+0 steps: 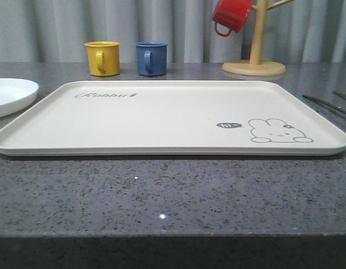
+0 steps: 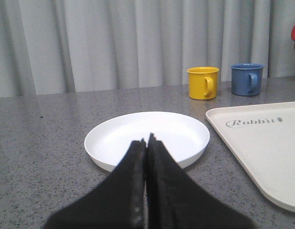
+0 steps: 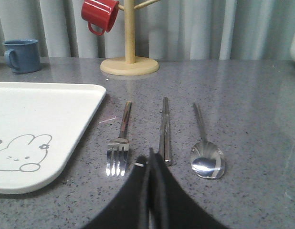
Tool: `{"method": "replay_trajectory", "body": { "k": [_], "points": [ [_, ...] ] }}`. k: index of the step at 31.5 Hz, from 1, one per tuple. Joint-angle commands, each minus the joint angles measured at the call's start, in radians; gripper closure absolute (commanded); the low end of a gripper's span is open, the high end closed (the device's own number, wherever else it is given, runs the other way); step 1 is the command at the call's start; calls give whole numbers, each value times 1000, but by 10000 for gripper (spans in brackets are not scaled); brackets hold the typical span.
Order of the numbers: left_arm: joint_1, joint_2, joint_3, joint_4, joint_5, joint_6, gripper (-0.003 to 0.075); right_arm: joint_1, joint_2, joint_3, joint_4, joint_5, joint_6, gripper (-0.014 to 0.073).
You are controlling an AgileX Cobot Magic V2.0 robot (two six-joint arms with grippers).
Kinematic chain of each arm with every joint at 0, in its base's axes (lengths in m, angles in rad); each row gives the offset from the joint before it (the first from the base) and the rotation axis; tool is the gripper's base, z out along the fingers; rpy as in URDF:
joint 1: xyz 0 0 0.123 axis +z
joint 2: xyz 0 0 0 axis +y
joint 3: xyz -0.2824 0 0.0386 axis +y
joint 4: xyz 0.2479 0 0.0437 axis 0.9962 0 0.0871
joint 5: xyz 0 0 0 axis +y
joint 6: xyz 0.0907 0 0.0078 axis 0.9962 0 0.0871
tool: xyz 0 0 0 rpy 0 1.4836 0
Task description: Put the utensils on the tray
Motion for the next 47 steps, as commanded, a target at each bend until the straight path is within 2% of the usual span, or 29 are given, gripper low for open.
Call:
{"method": "replay_trajectory", "body": {
  "k": [1, 10, 16, 21, 27, 31, 37, 47],
  "points": [
    [0, -23, 2, -7, -93, -4, 738, -7, -19, -13, 0, -89, -2, 662],
    [0, -23, -5, -5, -105, -4, 738, -7, -19, -27, 12, -102, -2, 662],
    [0, -16, -149, -7, -80, -4, 738, -7, -19, -183, 17, -55, -2, 662],
    [0, 38, -364, -7, 73, -4, 738, -7, 33, -366, 0, 74, -6, 662],
    [0, 202, -644, -7, 335, -4, 738, -7, 181, -589, -15, 284, -9, 662],
    [0, 303, -745, -7, 462, -4, 738, -7, 279, -688, -20, 399, -10, 662],
    [0, 407, -750, -9, 507, -4, 738, -7, 390, -704, -20, 430, -10, 662],
    [0, 519, -725, -11, 501, -4, 736, -7, 467, -703, -20, 433, -10, 658]
  ]
}}
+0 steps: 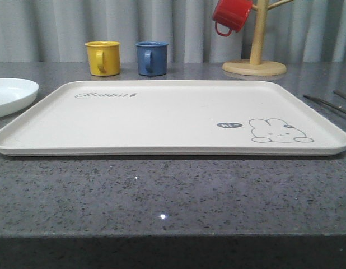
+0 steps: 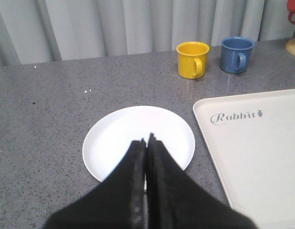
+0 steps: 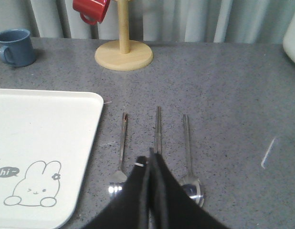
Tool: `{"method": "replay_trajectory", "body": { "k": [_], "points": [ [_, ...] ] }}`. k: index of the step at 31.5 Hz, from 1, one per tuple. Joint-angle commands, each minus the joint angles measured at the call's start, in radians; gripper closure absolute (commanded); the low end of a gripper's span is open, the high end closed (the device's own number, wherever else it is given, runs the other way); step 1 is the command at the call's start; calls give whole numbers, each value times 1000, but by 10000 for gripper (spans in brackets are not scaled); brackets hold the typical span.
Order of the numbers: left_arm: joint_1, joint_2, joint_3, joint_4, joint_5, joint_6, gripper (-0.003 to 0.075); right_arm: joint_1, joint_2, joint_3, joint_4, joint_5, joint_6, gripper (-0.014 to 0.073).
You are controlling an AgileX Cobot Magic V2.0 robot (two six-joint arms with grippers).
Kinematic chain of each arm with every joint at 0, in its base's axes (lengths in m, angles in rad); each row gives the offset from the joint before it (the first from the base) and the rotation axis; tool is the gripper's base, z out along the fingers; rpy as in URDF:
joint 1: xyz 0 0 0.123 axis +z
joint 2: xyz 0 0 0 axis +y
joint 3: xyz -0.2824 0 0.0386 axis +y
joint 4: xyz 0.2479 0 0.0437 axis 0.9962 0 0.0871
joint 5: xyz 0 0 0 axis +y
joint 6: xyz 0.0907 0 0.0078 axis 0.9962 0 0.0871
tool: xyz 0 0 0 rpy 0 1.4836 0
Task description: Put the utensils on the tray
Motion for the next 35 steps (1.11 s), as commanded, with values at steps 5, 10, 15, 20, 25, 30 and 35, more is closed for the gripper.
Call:
{"method": "replay_trajectory", "body": {
  "k": [5, 10, 15, 20, 25, 30, 35],
  "points": [
    [0, 72, -26, -11, -73, -4, 536, -7, 42, -31, -13, -37, -39, 446],
    [0, 90, -26, -11, -75, -4, 193, -7, 47, -31, -13, -23, -42, 119],
    [0, 113, -26, -11, -60, -4, 174, -7, 47, -31, -13, -22, -42, 106],
    [0, 181, -36, -8, 14, -4, 174, -7, 47, -31, -13, -22, -42, 106],
    [0, 315, -112, 2, 157, -4, 174, -7, 47, -31, -13, -21, -42, 106],
    [35, 466, -235, 13, 222, -4, 173, -7, 47, -31, -13, -21, -42, 106],
    [168, 631, -353, -191, 276, 180, 173, -7, 47, -31, -13, -21, -42, 106]
  ]
}}
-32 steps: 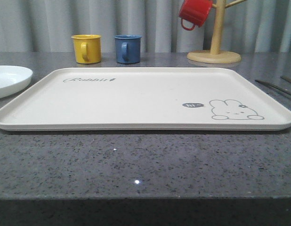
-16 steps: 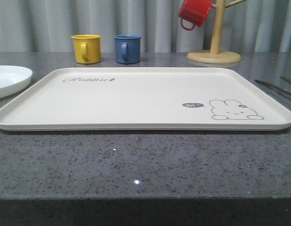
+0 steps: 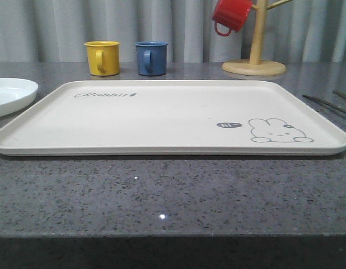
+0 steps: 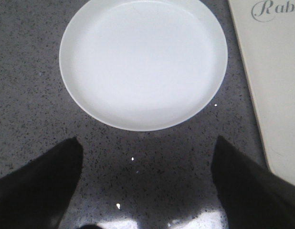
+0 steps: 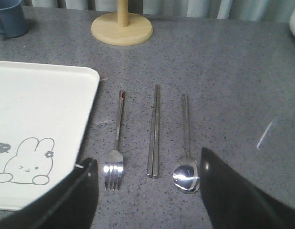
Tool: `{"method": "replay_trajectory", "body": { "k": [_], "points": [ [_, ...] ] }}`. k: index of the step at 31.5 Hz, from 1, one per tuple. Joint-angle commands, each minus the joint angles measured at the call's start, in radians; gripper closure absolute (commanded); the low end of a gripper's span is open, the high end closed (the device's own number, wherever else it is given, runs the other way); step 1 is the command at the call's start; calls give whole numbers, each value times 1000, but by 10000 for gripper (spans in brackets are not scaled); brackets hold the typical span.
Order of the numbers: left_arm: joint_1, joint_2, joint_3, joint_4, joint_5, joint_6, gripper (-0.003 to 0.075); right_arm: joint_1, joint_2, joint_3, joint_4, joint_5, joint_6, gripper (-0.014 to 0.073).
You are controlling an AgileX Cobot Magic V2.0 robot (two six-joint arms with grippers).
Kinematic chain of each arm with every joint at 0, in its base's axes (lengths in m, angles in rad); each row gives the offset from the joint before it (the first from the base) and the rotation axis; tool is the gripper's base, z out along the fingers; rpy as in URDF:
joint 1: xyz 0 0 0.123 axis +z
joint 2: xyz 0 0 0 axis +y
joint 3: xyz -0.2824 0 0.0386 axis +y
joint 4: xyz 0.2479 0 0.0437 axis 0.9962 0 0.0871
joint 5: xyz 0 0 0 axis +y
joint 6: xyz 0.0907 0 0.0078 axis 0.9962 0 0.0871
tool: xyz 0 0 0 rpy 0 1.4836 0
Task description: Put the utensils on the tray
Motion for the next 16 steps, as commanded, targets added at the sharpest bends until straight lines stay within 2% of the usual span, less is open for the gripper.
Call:
{"method": "replay_trajectory", "body": {
  "k": [1, 3, 7, 16],
  "points": [
    [82, 79, -84, -167, -23, 118, 174, -7, 12, -31, -13, -66, -9, 106],
    [143, 139, -120, -230, -22, 167, 174, -7, 12, -31, -13, -66, -9, 106],
    [232, 282, -191, -235, -15, 169, 174, -7, 12, -31, -13, -66, -9, 106],
    [242, 552, -330, -247, 1, 169, 174, -7, 12, -31, -13, -65, -9, 106]
  ]
}}
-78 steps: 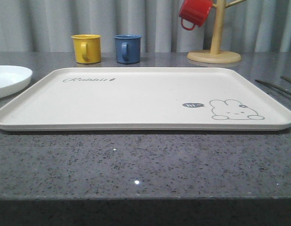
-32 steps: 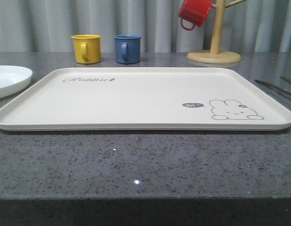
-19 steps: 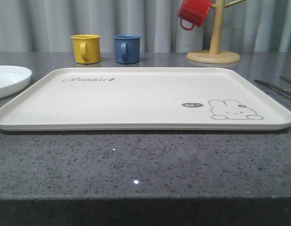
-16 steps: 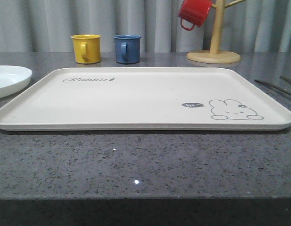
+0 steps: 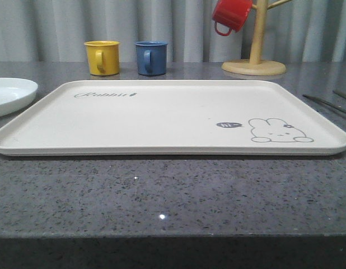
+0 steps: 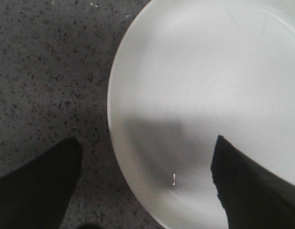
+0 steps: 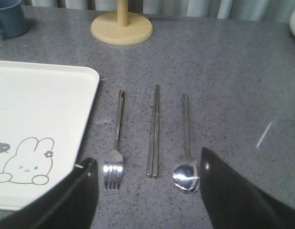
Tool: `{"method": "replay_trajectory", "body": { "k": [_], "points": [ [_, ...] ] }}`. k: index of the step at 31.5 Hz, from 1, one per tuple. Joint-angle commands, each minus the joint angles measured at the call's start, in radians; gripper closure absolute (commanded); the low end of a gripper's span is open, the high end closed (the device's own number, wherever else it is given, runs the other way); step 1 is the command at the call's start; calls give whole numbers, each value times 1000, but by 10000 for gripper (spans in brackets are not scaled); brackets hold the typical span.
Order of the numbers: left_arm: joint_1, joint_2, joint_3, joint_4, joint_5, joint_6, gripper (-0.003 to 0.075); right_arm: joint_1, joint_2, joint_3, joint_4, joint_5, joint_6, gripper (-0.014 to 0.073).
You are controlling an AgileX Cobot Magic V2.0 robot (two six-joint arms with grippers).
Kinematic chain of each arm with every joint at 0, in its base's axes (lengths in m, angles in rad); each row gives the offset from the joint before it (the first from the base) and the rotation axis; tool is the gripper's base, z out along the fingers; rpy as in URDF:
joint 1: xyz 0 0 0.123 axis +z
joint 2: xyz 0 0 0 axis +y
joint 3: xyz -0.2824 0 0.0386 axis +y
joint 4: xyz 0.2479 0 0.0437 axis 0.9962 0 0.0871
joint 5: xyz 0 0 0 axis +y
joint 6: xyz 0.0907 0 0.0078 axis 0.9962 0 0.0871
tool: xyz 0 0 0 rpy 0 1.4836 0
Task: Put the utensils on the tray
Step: 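Lift the white plate with the left gripper and set it on the tray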
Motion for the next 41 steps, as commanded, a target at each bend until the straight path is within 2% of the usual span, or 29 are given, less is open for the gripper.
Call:
{"method": "replay_trajectory", "body": {
  "k": [1, 3, 5, 9, 13, 20, 26, 33, 36, 41],
  "points": [
    [2, 25, -68, -35, -18, -1, 174, -7, 12, -31, -13, -67, -9, 106],
    [2, 49, -84, -39, -29, -1, 177, -7, 12, -31, -13, -67, -9, 106],
    [2, 68, -90, -43, -34, -1, 232, -7, 12, -31, -13, -67, -9, 106],
    [2, 84, -90, -57, -34, -1, 469, -7, 12, -31, -13, -67, -9, 106],
    [2, 84, -90, -57, -37, -1, 741, -7, 12, -31, -13, -66, -9, 106],
    [-20, -27, -97, -76, -31, 25, 738, -7, 12, -31, -13, -66, -9, 106],
    [-161, -132, -126, -221, 35, 149, 738, -7, 12, -31, -13, -66, -9, 106],
    [-404, -57, -132, -225, 33, 155, 738, -7, 12, -31, -13, -66, -9, 106],
    [-452, 0, -132, -225, 24, 155, 738, -7, 12, -31, -13, -66, -9, 106],
    [-459, 68, -132, -237, 20, 145, 722, -7, 12, -31, -13, -66, -9, 106]
  ]
}}
